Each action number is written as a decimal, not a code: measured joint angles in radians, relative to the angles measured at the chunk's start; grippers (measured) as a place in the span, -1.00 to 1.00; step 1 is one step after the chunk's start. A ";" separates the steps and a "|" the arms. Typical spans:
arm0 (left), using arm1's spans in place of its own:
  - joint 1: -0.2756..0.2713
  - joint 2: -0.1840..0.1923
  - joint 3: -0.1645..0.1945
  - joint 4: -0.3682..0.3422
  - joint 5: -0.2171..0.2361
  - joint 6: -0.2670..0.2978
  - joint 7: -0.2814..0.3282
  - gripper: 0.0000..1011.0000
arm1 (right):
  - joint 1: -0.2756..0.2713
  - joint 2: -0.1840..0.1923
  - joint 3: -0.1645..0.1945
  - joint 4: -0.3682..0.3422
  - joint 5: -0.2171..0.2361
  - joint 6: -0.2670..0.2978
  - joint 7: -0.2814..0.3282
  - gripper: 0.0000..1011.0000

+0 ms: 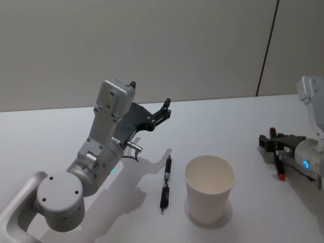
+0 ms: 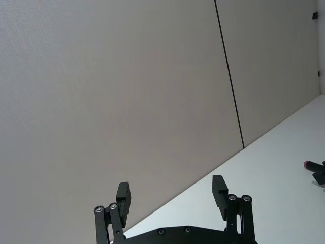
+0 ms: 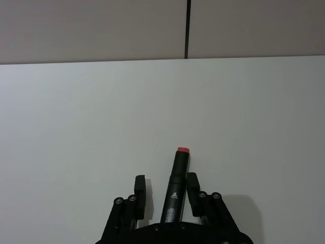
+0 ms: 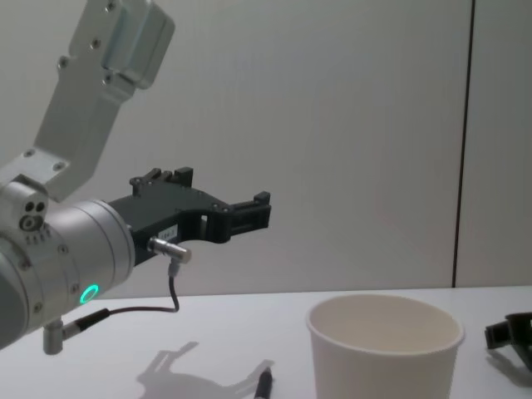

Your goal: Place the pen into the pen holder.

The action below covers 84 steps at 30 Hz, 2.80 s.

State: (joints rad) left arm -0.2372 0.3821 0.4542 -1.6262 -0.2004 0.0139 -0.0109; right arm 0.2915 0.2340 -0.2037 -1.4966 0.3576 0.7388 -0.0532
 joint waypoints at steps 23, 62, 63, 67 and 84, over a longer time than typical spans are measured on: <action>0.000 0.000 0.000 0.000 0.000 0.000 0.000 0.98 | 0.000 0.000 0.000 0.000 0.000 0.000 0.000 -0.68; 0.000 0.000 0.000 0.000 0.000 0.000 0.000 0.98 | -0.002 -0.007 -0.003 -0.022 0.005 -0.047 0.015 -0.68; 0.000 0.000 0.000 0.000 0.000 0.000 0.000 0.98 | -0.003 -0.008 -0.003 -0.026 0.007 -0.052 0.016 -0.68; 0.000 0.000 0.000 0.000 0.000 0.000 0.000 0.98 | -0.009 -0.010 -0.001 -0.048 0.024 -0.084 0.025 -0.68; 0.000 0.000 0.000 0.000 0.000 0.000 0.000 0.98 | -0.062 -0.003 0.027 -0.182 0.190 -0.205 0.089 -0.68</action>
State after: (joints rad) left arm -0.2372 0.3821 0.4542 -1.6262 -0.2004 0.0139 -0.0109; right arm 0.2300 0.2312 -0.1764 -1.6791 0.5480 0.5339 0.0361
